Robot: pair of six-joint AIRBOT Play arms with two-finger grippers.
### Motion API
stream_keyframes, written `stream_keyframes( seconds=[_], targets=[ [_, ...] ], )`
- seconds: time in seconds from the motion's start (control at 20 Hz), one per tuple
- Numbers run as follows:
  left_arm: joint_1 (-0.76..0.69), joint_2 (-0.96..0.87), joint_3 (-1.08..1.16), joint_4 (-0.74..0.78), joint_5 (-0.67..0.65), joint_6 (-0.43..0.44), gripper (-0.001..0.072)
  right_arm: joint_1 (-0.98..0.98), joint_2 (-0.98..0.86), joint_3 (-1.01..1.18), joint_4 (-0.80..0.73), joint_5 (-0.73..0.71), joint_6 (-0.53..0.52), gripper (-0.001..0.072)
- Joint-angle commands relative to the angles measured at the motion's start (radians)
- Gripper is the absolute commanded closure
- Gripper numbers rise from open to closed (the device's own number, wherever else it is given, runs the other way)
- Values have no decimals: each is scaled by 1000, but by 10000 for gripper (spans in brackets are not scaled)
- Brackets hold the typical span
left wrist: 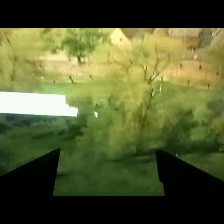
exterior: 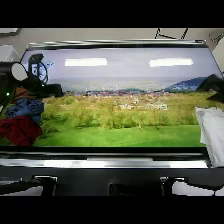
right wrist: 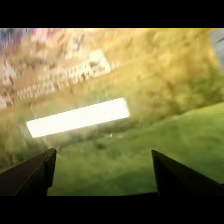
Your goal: Fold the clothes and pants, and hang the long-sleeved shirts on hangers.
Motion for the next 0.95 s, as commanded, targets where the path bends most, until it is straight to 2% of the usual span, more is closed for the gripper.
stream_keyframes(
  seconds=[0.0, 0.9],
  targets=[
    [-9, 43, -123, -35, 57, 10, -12, 120, -12, -105, -11, 64, 11, 40],
    [-6, 37, -124, -34, 58, 10, -12, 120, -12, -105, -26, 60, 6, 41]
  ],
)
